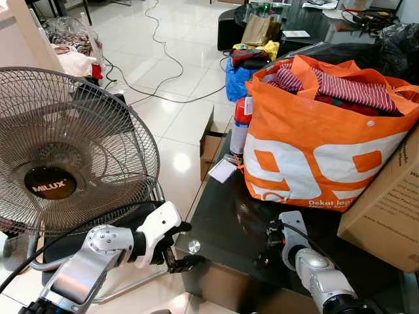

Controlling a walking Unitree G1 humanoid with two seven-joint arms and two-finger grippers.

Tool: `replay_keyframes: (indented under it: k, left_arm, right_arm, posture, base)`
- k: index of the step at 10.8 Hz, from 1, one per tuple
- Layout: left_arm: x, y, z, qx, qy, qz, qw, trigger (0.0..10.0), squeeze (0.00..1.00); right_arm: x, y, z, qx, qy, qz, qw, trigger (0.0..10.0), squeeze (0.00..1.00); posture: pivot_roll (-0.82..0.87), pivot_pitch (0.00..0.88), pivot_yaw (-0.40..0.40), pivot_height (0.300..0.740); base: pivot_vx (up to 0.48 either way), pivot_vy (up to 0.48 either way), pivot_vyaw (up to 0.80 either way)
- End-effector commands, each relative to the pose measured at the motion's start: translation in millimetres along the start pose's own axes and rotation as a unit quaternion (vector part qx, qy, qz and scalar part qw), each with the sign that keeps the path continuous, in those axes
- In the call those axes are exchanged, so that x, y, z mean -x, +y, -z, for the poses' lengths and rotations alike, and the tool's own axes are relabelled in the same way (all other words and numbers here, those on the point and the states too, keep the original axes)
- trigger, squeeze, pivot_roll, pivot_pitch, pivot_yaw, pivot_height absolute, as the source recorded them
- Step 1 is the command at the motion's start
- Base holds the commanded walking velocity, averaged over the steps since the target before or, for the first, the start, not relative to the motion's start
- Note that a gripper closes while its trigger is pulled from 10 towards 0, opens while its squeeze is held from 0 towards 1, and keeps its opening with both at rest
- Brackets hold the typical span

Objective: Hang keys on a hook

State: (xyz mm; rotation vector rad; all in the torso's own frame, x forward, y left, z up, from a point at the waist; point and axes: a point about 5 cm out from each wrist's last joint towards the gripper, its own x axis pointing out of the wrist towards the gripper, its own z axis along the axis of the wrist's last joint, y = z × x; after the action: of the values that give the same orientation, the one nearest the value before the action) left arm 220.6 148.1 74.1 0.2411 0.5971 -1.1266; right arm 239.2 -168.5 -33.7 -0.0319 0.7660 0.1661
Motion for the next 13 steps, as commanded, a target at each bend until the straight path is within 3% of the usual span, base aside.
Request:
replay_keyframes:
  k: [1, 3, 4, 5, 8, 11, 12, 13]
  left_arm:
    - [0.4, 0.8, 0, -0.004, 0.007, 0.003, 1.0, 10.0, 0.0]
    - [1.3, -0.4, 1, -0.004, 0.008, 0.004, 1.0, 10.0, 0.0]
    - [1.5, -1.4, 2, -0.004, 0.008, 0.006, 1.0, 10.0, 0.0]
    - [0.9, -1.2, 1, -0.005, 0.008, 0.007, 1.0, 10.0, 0.0]
    - [-0.4, -0.6, 0, -0.005, 0.008, 0.009, 1.0, 10.0, 0.0]
    - [0.2, -0.6, 0, -0.006, 0.01, 0.011, 1.0, 10.0, 0.0]
    - [0.3, -0.3, 0, -0.006, 0.01, 0.01, 1.0, 10.0, 0.0]
    - [0.6, -0.7, 1, -0.006, 0.011, 0.01, 1.0, 10.0, 0.0]
  right_arm:
    - [-0.6, 1.0, 2, 0.005, 0.003, 0.002, 1.0, 0.0, 0.0]
    - [-0.2, 2.1, 3, 0.003, 0.003, 0.002, 1.0, 0.0, 0.0]
    - [1.5, -0.1, 3, 0.01, -0.004, 0.012, 1.0, 9.7, 0.0]
    - [6.1, -4.8, 1, 0.017, -0.023, 0.003, 1.0, 10.0, 1.0]
    - [13.1, -11.3, 0, 0.123, -0.028, -0.022, 0.992, 10.0, 1.0]
    - [10.0, -2.1, -9, 0.206, -0.036, -0.046, 0.977, 10.0, 1.0]
    - [5.9, 0.7, -10, 0.239, -0.026, -0.045, 0.97, 10.0, 0.0]
    - [2.9, 1.7, -11, 0.271, -0.019, -0.038, 0.962, 10.0, 0.0]
  posture:
    - [-0.01, 0.0, -0.002, 0.74]
    - [0.0, 0.0, 0.001, 0.74]
    - [-0.01, 0.0, 0.003, 0.74]
    - [-0.01, 0.0, 0.004, 0.74]
    - [-0.01, 0.0, 0.005, 0.74]
    - [-0.01, 0.0, 0.006, 0.74]
    - [-0.01, 0.0, 0.004, 0.74]
    - [-0.01, 0.0, 0.004, 0.74]
  base:
    - [0.0, 0.0, 0.0]
    - [0.0, 0.0, 0.0]
    - [0.0, 0.0, 0.0]
    - [0.0, 0.0, 0.0]
    - [0.0, 0.0, 0.0]
    - [0.0, 0.0, 0.0]
    - [0.0, 0.0, 0.0]
    - [0.0, 0.0, 0.0]
